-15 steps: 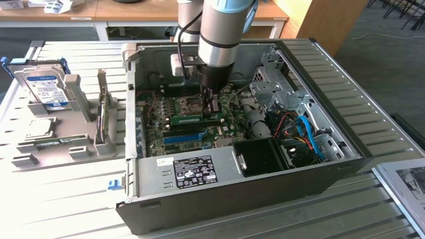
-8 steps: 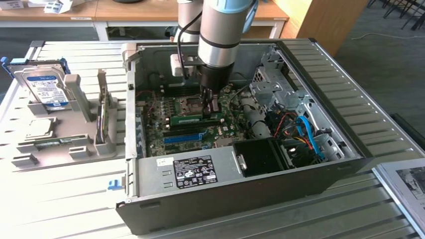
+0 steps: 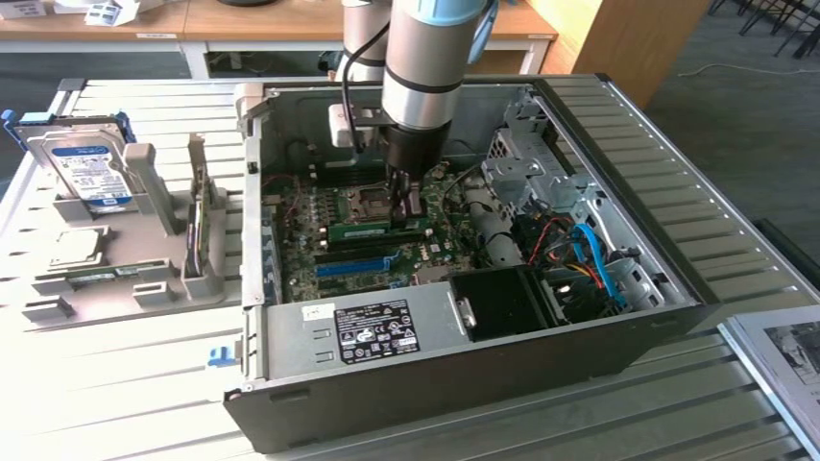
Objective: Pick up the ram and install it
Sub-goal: 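Insert the ram into the slot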
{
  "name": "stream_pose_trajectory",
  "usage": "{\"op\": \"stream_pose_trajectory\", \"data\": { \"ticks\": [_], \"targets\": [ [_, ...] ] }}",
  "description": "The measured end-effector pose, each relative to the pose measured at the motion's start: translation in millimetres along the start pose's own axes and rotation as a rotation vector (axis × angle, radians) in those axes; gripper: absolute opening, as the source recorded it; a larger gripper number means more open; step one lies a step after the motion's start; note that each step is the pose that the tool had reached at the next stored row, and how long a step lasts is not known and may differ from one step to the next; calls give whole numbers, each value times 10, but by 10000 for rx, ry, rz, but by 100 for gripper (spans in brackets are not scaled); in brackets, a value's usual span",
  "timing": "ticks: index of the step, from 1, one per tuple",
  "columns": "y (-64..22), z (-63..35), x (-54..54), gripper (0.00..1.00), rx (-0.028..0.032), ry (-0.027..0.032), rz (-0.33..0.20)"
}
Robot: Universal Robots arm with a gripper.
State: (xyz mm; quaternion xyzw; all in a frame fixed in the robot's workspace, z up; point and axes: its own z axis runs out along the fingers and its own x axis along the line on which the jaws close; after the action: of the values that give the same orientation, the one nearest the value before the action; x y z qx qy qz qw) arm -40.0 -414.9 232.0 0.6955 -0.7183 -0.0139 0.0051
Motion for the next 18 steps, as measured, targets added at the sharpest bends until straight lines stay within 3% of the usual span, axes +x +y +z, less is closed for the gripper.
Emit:
{"op": "stream_pose_trajectory", "data": {
  "ticks": [18],
  "targets": [
    [2,28,-9,12,-1,2,0]
  ]
}}
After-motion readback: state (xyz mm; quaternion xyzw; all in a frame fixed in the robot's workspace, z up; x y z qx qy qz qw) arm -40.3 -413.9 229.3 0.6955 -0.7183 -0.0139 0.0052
